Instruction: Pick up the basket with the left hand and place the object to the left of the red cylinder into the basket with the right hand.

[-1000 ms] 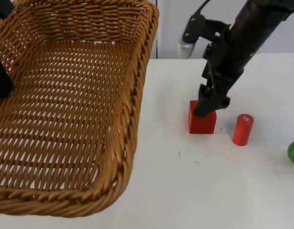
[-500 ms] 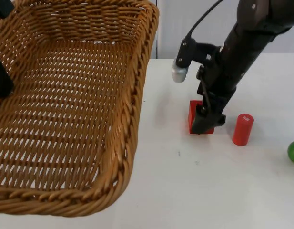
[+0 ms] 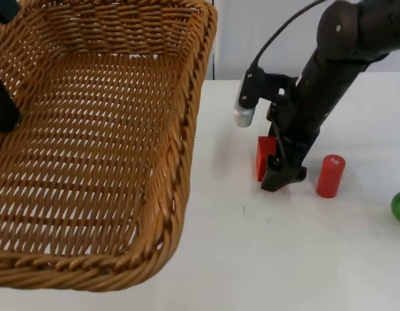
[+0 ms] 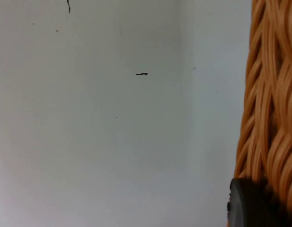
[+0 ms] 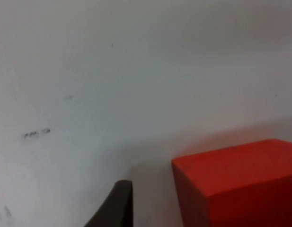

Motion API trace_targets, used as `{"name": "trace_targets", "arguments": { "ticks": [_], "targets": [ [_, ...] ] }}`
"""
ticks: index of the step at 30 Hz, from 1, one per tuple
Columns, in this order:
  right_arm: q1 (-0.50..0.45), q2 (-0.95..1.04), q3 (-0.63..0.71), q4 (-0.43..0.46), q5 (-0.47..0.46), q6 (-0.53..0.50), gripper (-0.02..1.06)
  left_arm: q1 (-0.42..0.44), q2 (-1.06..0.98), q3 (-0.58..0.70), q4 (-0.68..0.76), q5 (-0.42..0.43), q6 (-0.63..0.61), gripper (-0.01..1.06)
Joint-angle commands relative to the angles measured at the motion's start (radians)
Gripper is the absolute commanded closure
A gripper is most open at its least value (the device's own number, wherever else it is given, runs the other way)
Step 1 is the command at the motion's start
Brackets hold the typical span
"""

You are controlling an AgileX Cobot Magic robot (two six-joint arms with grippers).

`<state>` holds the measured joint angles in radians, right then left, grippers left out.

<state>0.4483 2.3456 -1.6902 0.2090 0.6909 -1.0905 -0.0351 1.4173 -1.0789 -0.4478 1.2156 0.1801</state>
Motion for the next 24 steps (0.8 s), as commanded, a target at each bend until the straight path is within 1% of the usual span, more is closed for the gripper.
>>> {"name": "trace_targets", "arguments": {
  "ticks": [1,4,8,13,15,20,24],
  "targets": [
    [0.004,0.005,-0.005,-0.002,-0.009,-0.006,0.02,-0.003,-0.011,-0.002,-0.038,0.006,-0.006,1.05],
    [0.004,0.010,-0.005,0.002,-0.009,-0.006,0.02,-0.003,-0.011,-0.002,-0.038,0.006,-0.006,1.05],
    [0.004,0.010,-0.005,0.002,-0.023,-0.006,0.09,-0.003,-0.011,-0.002,-0.038,0.006,-0.006,1.05],
    [0.004,0.010,-0.005,-0.002,-0.038,-0.006,0.12,-0.003,-0.011,-0.002,-0.038,0.006,-0.006,1.05],
    [0.004,0.010,-0.005,-0.021,-0.048,-0.006,0.14,-0.003,-0.011,-0.002,-0.038,0.006,-0.006,1.05],
    [0.004,0.010,-0.005,-0.025,-0.042,-0.008,0.20,-0.003,-0.011,-0.002,-0.038,0.006,-0.006,1.05],
    [0.004,0.010,-0.005,-0.025,-0.040,-0.032,0.24,-0.003,-0.011,-0.002,-0.038,0.006,-0.006,1.05]
  ]
}}
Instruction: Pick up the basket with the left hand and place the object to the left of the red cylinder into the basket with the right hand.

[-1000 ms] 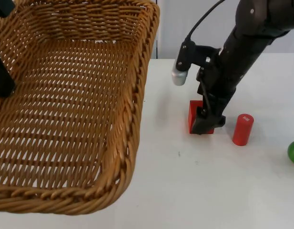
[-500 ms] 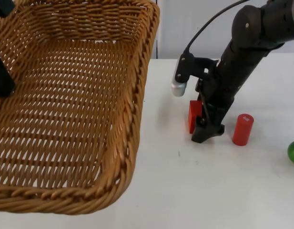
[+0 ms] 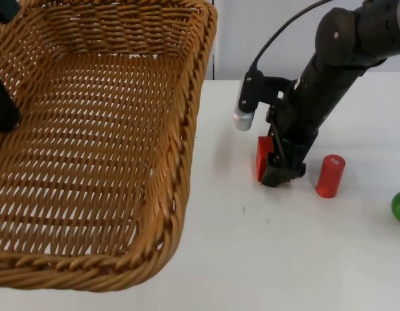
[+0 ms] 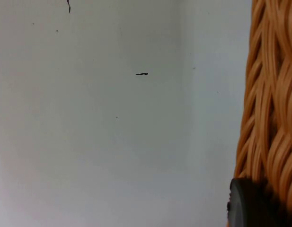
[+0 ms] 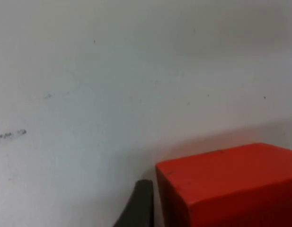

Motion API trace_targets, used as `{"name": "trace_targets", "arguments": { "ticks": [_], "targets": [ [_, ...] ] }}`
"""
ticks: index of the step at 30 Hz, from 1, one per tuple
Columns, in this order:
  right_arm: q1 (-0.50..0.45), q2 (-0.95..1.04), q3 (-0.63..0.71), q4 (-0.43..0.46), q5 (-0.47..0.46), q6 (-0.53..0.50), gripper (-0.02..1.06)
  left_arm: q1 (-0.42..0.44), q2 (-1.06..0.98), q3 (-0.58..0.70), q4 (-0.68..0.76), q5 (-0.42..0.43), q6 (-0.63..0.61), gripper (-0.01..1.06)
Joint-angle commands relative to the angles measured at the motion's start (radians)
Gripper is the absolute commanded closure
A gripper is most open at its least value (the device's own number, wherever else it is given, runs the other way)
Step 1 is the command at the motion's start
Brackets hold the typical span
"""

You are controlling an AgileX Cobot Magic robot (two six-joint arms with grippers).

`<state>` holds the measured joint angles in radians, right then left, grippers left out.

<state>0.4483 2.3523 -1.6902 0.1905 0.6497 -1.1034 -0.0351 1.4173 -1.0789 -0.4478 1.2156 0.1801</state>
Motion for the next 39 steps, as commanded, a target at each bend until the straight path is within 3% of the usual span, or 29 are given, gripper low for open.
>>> {"name": "trace_targets", "arguments": {
  "ticks": [1,4,8,9,14,15,17,31,39],
  "targets": [
    [0.004,0.003,-0.005,-0.007,-0.001,-0.024,0.26,-0.003,-0.011,-0.002,-0.038,0.006,-0.006,1.05],
    [0.004,0.003,-0.005,-0.007,-0.005,-0.025,0.32,-0.003,-0.011,-0.002,-0.038,0.006,-0.006,1.05],
    [0.004,0.003,-0.005,-0.007,-0.018,-0.025,0.58,-0.003,-0.011,-0.002,-0.038,0.006,-0.006,1.05],
    [0.004,0.003,-0.005,-0.007,-0.018,-0.025,0.58,-0.003,-0.011,-0.002,-0.038,0.006,-0.006,1.05],
    [0.004,-0.001,-0.005,-0.007,-0.018,-0.030,0.95,-0.003,-0.011,-0.002,-0.038,0.006,-0.012,1.05],
    [0.004,-0.001,-0.005,-0.007,-0.018,-0.030,0.95,-0.003,-0.011,-0.002,-0.038,0.006,-0.012,1.05],
    [0.004,-0.018,-0.005,-0.007,-0.006,-0.030,1.05,-0.003,-0.011,-0.002,-0.038,0.006,-0.012,1.05],
    [0.004,-0.241,-0.005,0.000,0.241,0.093,1.05,-0.003,-0.011,-0.002,-0.038,0.006,-0.012,1.05],
    [0.004,-0.413,-0.005,0.104,0.325,0.093,1.05,-0.003,-0.011,-0.002,-0.038,0.006,-0.012,1.05]
  ]
}}
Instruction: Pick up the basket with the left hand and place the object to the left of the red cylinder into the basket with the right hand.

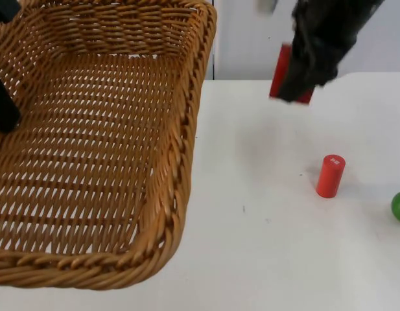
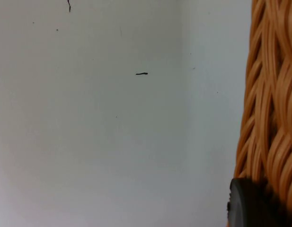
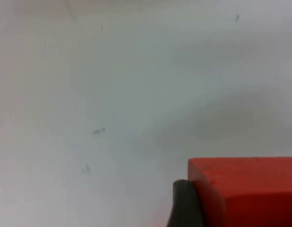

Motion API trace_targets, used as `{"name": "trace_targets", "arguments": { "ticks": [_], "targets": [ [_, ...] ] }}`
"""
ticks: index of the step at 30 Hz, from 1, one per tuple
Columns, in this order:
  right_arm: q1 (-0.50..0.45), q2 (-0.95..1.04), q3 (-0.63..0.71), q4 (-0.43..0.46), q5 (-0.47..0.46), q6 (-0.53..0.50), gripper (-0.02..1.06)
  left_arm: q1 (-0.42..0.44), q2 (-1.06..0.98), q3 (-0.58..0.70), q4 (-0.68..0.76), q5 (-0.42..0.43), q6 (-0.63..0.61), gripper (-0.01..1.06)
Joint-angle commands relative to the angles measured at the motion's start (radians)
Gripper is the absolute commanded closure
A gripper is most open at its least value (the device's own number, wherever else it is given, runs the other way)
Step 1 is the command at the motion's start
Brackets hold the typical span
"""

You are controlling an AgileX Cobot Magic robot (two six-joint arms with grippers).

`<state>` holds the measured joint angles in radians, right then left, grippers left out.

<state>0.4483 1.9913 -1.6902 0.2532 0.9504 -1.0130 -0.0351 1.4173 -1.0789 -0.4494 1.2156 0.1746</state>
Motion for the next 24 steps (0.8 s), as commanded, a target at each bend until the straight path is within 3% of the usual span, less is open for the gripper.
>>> {"name": "trace_targets", "arguments": {
  "ticks": [1,11,24],
  "targets": [
    [0.004,-0.088,-0.005,0.061,0.026,0.003,1.05,-0.003,-0.011,-0.002,-0.036,0.006,-0.006,1.05],
    [0.004,-0.239,-0.005,0.224,0.061,-0.004,1.05,-0.003,-0.011,-0.002,-0.036,0.006,-0.006,1.05],
    [0.046,-0.250,-0.005,0.225,0.070,0.019,1.05,-0.003,-0.011,-0.002,-0.040,0.006,-0.006,1.05]
  ]
}}
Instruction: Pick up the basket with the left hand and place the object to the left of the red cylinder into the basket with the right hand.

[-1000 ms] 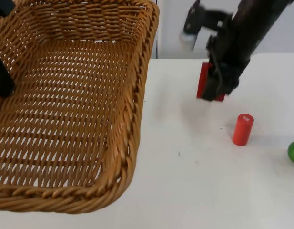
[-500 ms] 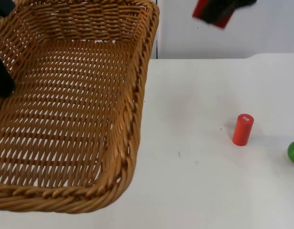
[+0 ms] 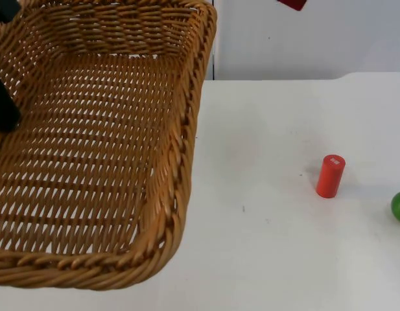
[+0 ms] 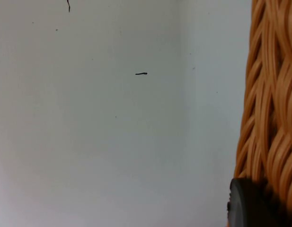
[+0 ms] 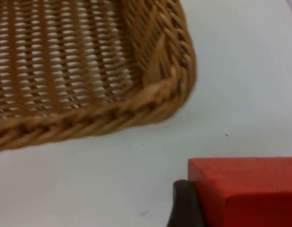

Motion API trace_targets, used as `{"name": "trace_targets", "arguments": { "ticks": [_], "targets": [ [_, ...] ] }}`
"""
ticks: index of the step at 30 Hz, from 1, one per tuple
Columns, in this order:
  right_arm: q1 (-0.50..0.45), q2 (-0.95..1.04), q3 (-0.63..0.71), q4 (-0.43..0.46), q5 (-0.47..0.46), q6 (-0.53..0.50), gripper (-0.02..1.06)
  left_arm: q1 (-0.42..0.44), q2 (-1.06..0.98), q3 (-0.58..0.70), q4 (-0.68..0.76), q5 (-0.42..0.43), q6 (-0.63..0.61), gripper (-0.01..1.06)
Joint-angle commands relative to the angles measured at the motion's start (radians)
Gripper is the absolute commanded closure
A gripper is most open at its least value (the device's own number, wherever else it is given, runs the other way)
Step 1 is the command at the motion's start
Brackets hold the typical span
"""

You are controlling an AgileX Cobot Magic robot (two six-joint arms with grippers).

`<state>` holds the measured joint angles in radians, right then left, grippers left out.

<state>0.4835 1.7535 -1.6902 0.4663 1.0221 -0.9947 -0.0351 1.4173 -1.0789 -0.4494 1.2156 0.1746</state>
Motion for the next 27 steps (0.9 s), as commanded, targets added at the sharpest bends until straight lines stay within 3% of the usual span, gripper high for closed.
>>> {"name": "trace_targets", "arguments": {
  "ticks": [1,15,25,27],
  "targets": [
    [0.030,-0.013,-0.005,0.012,-0.008,0.000,1.05,-0.003,-0.011,-0.002,-0.040,0.006,-0.006,1.05],
    [0.312,-0.013,-0.005,0.008,-0.225,0.018,1.05,-0.003,-0.011,-0.002,-0.040,0.006,-0.006,1.05],
    [0.367,-0.013,-0.005,0.004,-0.270,0.211,1.05,-0.003,-0.011,-0.002,-0.040,0.006,-0.006,1.05],
    [0.367,-0.013,-0.005,-0.052,-0.270,0.285,1.05,-0.003,-0.011,-0.002,-0.040,0.006,-0.006,1.05]
  ]
}}
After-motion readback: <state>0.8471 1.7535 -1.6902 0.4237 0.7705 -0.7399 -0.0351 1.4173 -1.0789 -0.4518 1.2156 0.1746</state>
